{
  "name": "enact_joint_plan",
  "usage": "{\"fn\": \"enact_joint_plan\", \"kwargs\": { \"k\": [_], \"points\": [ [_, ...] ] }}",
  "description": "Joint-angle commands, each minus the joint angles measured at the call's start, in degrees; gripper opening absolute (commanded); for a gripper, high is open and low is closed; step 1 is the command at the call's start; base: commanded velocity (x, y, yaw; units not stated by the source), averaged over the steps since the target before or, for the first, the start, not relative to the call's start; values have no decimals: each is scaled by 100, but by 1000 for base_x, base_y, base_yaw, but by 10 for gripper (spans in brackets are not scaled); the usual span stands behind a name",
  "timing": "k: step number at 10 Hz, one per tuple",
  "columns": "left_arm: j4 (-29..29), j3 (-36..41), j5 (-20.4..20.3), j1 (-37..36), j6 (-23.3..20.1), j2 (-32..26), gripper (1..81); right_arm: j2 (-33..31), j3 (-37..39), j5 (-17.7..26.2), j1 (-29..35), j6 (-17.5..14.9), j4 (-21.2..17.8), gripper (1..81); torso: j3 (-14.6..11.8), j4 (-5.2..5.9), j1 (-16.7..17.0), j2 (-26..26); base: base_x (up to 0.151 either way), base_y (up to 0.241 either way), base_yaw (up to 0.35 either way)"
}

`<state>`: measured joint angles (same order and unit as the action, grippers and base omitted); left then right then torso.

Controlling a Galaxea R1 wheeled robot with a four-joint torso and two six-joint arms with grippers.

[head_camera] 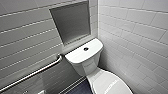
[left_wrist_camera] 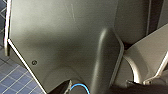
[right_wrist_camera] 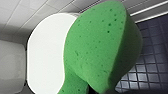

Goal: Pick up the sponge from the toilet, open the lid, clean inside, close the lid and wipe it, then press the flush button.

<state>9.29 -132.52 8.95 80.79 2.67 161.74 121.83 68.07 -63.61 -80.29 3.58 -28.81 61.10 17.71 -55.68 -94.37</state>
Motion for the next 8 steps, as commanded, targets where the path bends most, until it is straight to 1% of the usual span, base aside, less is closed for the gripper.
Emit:
{"fn": "enact_joint_plan", "kwargs": {
  "k": [1, 2, 3, 4, 5, 6, 7, 8],
  "points": [
    [73, 33, 450, -32, -38, -133, 811, -577, -1636, 286, 709, -1503, 48, 10, 0, 0, 0, 0, 0, 0, 0],
    [73, 33, 450, -32, -38, -124, 811, -631, -2027, 446, 1165, -2169, -477, 10, 0, 0, 0, 0, 0, 0, 0],
    [73, 33, 450, -32, -38, -116, 811, -587, -2255, 481, 1570, -2766, -1048, 10, 0, 0, 0, 0, 0, 0, 0],
    [73, 33, 450, -32, -38, -116, 811, -482, -2282, 525, 2026, -3153, -1523, 10, 0, 0, 0, 0, 0, 0, 0],
    [73, 33, 450, -32, -38, -107, 811, -325, -2152, 778, 2440, -3486, -2081, 10, 0, 0, 0, 0, 0, 0, 0],
    [73, 33, 450, -32, -38, -98, 811, -165, -1895, 921, 2826, -3558, -2349, 10, 0, 0, 0, 0, 0, 0, 0],
    [73, 33, 450, -40, -38, -89, 811, 10, -1509, 1246, 3170, -3549, -2630, 10, 0, 0, 0, 0, 0, 0, 0],
    [73, 33, 450, -32, -38, -80, 811, 290, -967, 1595, 3558, -3540, -2849, 10, 0, 0, 0, 0, 0, 0, 0]
  ]
}}
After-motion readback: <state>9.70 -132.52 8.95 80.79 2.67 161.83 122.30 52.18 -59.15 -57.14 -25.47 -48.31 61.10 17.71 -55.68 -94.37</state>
